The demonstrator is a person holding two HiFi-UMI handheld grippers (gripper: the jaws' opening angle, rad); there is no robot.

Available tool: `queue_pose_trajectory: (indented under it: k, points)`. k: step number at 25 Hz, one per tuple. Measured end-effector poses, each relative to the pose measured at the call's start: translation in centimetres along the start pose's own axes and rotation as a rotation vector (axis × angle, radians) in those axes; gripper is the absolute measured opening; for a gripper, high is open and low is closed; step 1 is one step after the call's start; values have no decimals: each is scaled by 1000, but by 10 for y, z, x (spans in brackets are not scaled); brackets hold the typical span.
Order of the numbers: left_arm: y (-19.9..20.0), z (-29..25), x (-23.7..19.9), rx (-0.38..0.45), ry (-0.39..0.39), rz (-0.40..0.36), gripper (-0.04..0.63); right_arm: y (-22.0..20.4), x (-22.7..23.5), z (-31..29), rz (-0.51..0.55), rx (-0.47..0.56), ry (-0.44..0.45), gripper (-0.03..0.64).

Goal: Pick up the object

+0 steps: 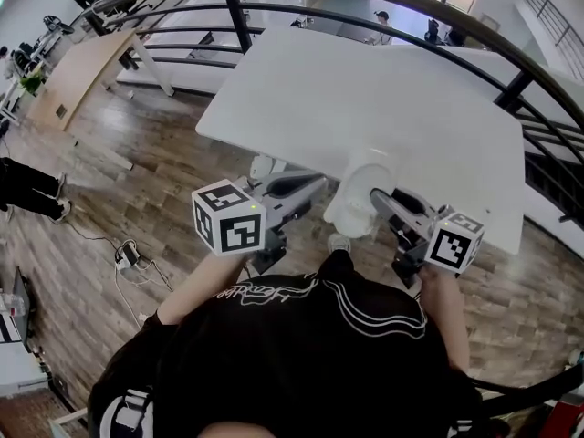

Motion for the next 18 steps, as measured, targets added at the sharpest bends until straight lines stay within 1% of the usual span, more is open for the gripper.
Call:
queue_pose_trajectory:
  k: [6,18]
  points:
    - [-8,10,3,-3,-21,2,8,-13,-12,0,-7,14,-11,123]
    - [-2,13,7,-1,-30,8,8,-10,-16,0,9,9,-22,123]
Point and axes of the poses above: the fingertips, and each gripper's own axes: z backward along the fingers, x to its right, y out of its top, the point moved 6 cm from there along z, backward along the fingers, and after that the axes turned 15 degrees about y, right-handed, at the moved point
